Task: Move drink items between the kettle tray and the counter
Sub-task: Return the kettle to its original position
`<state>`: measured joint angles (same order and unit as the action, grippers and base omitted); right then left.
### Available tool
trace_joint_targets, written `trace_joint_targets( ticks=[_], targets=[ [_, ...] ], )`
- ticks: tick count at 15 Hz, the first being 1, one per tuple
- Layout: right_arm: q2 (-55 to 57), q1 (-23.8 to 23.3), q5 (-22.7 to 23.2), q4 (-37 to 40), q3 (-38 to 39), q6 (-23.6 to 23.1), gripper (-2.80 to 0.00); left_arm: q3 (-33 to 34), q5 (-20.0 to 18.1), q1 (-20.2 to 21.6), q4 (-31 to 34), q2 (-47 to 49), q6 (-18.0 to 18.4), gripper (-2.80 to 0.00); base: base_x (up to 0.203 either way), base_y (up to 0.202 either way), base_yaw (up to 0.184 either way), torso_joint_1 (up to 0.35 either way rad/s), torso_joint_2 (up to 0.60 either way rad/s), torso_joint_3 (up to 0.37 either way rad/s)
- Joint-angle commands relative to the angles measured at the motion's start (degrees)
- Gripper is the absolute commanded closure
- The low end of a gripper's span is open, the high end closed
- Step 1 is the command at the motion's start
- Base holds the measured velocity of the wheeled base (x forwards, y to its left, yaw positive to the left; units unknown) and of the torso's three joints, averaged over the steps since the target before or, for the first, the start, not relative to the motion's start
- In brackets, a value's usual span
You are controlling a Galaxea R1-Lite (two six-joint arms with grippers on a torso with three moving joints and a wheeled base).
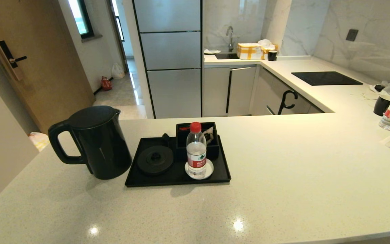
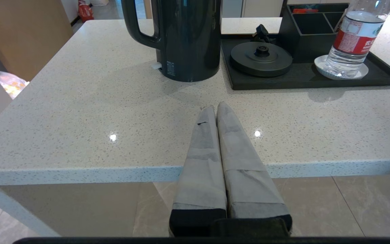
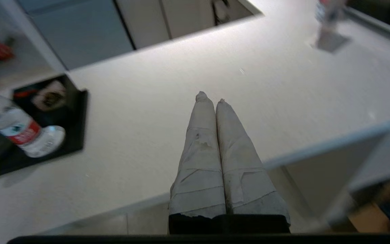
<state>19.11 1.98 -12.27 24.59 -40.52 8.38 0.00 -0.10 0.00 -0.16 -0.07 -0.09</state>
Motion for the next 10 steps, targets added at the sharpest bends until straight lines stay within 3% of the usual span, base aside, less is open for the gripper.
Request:
trace_joint_targets(
  ticks=[1, 4, 6, 8, 10],
  targets=[
    [-7.5, -0.9, 3.4, -5.5, 4.5, -1.2, 0.0, 0.0, 0.0, 0.0, 0.1, 0.0, 0.0, 0.0, 0.0, 0.0, 0.0, 0.0, 0.0, 0.0],
    [-16.2, -1.4, 13.2, -15.1, 19.3, -6.3, 0.0, 0.0, 0.0, 0.0, 0.0, 0.0, -0.1, 0.0, 0.0, 0.0, 0.0, 0.0, 0.0, 0.0],
    [-18.2, -1.7, 15.5, -23.5, 29.0, -8.8, 0.0, 0.0, 0.0, 0.0, 0.0, 0.0, 0.0, 0.0, 0.0, 0.0, 0.0, 0.0, 0.0, 0.0],
    [-18.7, -1.8, 15.6, -28.0, 38.2, -10.2, 0.0, 0.0, 0.0, 0.0, 0.1, 0.0, -0.1, 0.0, 0.0, 0.0, 0.0, 0.0, 0.0, 0.0],
    [-19.0, -1.9, 12.8, -26.3, 40.8, -10.8, 0.0, 0.0, 0.0, 0.0, 0.0, 0.0, 0.0, 0.0, 0.0, 0.0, 0.0, 0.0, 0.0, 0.0]
  ],
)
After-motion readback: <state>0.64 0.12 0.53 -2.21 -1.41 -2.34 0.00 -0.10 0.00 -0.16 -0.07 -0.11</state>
